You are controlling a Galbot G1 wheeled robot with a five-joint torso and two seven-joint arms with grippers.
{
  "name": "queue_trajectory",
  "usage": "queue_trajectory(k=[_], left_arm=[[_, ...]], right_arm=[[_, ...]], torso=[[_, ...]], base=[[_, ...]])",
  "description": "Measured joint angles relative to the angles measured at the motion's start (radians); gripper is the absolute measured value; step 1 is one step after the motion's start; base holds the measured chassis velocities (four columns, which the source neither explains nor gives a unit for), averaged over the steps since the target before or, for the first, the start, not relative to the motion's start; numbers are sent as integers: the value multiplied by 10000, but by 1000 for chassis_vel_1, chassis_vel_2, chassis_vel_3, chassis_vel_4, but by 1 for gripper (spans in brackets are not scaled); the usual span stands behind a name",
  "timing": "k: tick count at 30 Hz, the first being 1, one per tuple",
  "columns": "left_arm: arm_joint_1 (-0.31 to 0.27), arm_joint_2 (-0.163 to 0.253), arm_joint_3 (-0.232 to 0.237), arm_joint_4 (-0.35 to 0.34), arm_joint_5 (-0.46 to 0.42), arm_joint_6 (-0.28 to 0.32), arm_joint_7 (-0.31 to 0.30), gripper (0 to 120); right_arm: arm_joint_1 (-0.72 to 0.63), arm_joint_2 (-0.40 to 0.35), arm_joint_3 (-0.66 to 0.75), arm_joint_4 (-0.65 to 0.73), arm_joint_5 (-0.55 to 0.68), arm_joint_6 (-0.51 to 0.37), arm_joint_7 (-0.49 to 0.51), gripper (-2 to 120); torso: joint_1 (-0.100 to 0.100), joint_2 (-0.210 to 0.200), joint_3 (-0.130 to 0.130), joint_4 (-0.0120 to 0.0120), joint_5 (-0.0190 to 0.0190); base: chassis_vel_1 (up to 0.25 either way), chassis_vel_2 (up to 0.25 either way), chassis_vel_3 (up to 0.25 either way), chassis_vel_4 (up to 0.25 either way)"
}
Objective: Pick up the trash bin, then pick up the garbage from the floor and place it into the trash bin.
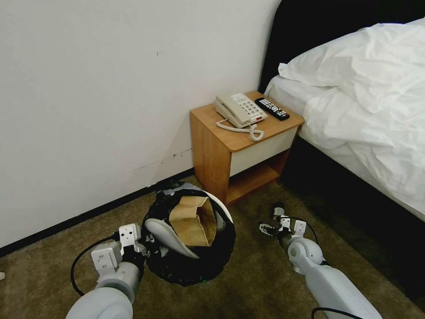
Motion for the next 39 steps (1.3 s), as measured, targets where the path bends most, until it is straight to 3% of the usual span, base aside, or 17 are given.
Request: queue_trajectory(k=[15, 17, 21, 29, 39], left_arm=[[-197, 21, -28, 117, -154, -13, -44, 0], [-286, 40, -30, 175, -246, -13, -103, 0], [-366, 54, -29, 253, -309, -13, -139, 0], [-432, 121, -88, 307, -461, 3, -210, 0], [-515, 216, -136, 370, -638, 10, -288, 0]], right_arm=[[605, 72, 181, -1189, -172, 90, -217, 100], [610, 74, 170, -1406, -169, 80, -324, 100], [716, 172, 197, -1526, -163, 104, -366, 100], [1184, 790, 135, -2279, -315, 200, -499, 100], [1603, 1032, 204, -2750, -429, 343, -650, 100]], torso=[[0, 1, -1, -7, -4], [1, -1, 6, -2, 23], [0, -1, 3, 0, 2], [0, -1, 2, 0, 5], [0, 0, 1, -1, 2]], base=[[0, 0, 0, 0], [0, 0, 0, 0], [0, 0, 0, 0], [0, 0, 0, 0], [0, 0, 0, 0]])
